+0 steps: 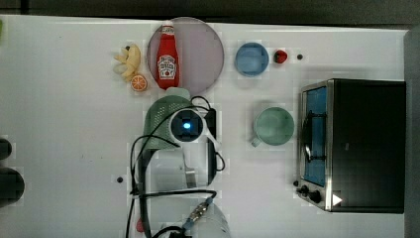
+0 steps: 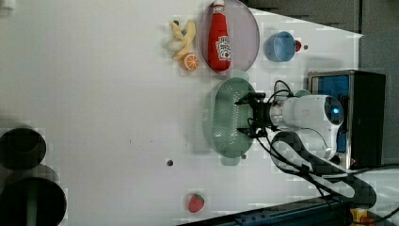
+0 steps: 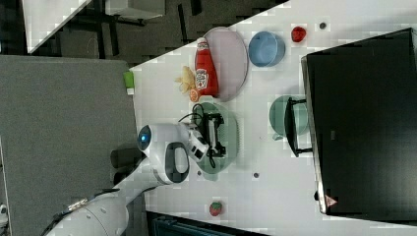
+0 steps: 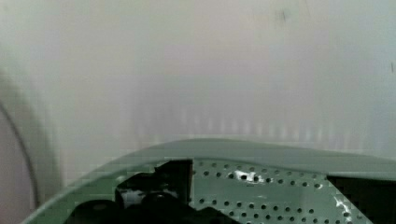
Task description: Drag strainer left to right.
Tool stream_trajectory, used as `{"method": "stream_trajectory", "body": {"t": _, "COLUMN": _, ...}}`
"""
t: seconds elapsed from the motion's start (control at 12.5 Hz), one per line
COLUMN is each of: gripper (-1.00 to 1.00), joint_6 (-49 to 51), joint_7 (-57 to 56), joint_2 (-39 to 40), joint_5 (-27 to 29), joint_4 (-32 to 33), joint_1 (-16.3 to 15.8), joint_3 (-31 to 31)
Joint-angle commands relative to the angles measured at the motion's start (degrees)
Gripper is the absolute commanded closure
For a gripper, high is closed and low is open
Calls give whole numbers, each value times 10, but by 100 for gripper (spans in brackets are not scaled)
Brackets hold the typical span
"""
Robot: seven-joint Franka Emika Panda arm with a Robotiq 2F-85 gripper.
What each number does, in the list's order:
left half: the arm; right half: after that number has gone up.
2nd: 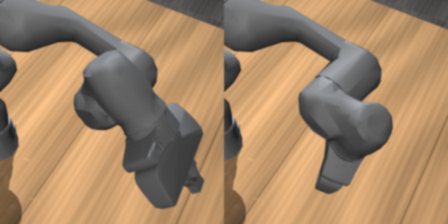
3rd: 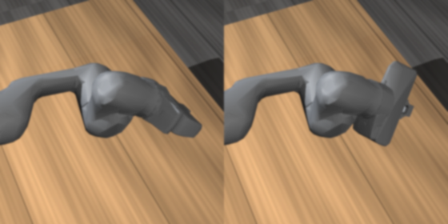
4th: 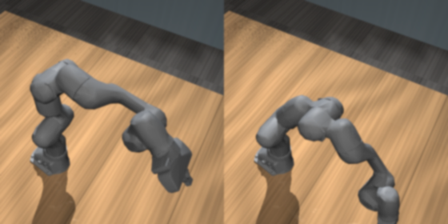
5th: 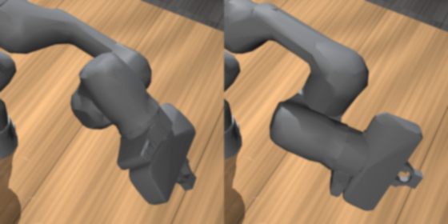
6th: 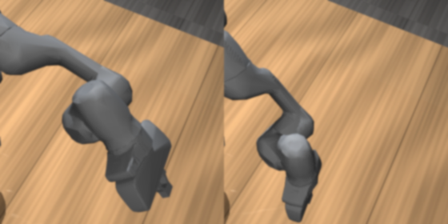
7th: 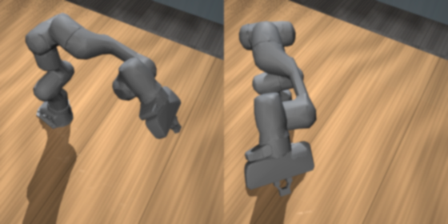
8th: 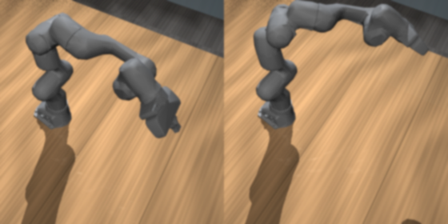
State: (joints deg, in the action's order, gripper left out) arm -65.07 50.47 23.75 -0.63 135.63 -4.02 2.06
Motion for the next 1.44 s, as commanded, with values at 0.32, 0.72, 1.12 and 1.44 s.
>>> {"method": "stream_trajectory", "body": {"t": 0.32, "gripper": -100, "joint_6": 3, "joint_7": -121, "joint_2": -16, "joint_5": 0, "joint_4": 2, "joint_1": 28, "joint_3": -40}}
{"method": "stream_trajectory", "body": {"t": 0.72, "gripper": -100, "joint_6": -5, "joint_7": -187, "joint_2": -16, "joint_5": 0, "joint_4": 3, "joint_1": 30, "joint_3": -87}}
{"method": "stream_trajectory", "body": {"t": 1.12, "gripper": -100, "joint_6": -5, "joint_7": -232, "joint_2": -21, "joint_5": 0, "joint_4": -1, "joint_1": 31, "joint_3": -110}}
{"method": "stream_trajectory", "body": {"t": 1.44, "gripper": -100, "joint_6": 62, "joint_7": -233, "joint_2": -85, "joint_5": 0, "joint_4": -2, "joint_1": 30, "joint_3": -67}}
